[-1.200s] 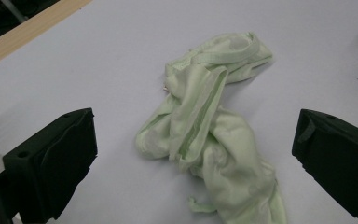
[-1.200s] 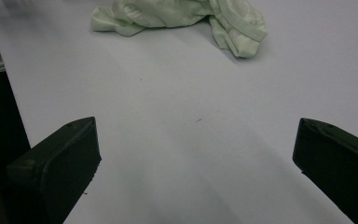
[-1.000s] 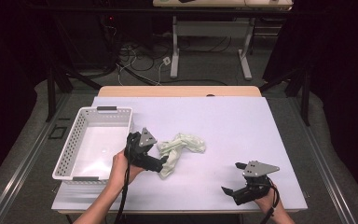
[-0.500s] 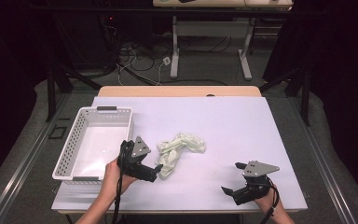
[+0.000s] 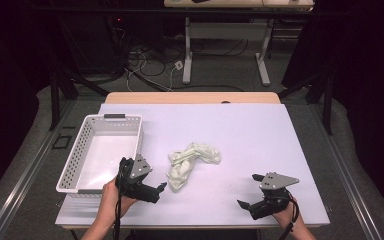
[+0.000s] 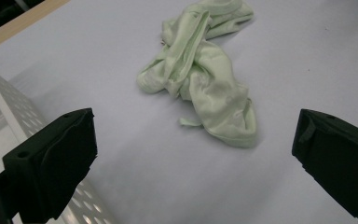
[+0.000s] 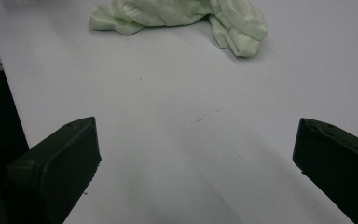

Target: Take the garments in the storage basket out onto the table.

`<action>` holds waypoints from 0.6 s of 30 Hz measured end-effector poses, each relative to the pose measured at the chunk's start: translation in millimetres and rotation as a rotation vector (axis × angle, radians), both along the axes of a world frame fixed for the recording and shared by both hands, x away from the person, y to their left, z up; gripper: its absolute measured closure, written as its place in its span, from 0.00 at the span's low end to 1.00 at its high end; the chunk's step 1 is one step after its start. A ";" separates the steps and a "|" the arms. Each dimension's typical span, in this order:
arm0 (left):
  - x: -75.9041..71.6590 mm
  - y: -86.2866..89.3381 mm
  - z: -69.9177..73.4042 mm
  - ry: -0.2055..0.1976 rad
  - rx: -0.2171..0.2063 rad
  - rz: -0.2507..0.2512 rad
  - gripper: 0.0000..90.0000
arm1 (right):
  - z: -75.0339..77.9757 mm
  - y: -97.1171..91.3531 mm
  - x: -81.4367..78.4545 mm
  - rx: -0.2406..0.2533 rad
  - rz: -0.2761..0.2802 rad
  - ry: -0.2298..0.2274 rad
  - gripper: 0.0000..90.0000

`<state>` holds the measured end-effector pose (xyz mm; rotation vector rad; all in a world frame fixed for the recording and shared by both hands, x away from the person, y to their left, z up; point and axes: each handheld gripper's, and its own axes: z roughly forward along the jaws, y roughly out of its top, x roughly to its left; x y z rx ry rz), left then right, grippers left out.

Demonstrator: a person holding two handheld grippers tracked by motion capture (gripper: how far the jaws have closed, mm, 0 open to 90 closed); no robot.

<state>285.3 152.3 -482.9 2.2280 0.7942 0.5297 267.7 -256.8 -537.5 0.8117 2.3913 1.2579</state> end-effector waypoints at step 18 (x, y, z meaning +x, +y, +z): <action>-22.4 13.8 -4.0 -0.024 -0.014 0.022 0.00 | -0.2 0.5 0.4 -0.004 0.000 -0.003 0.00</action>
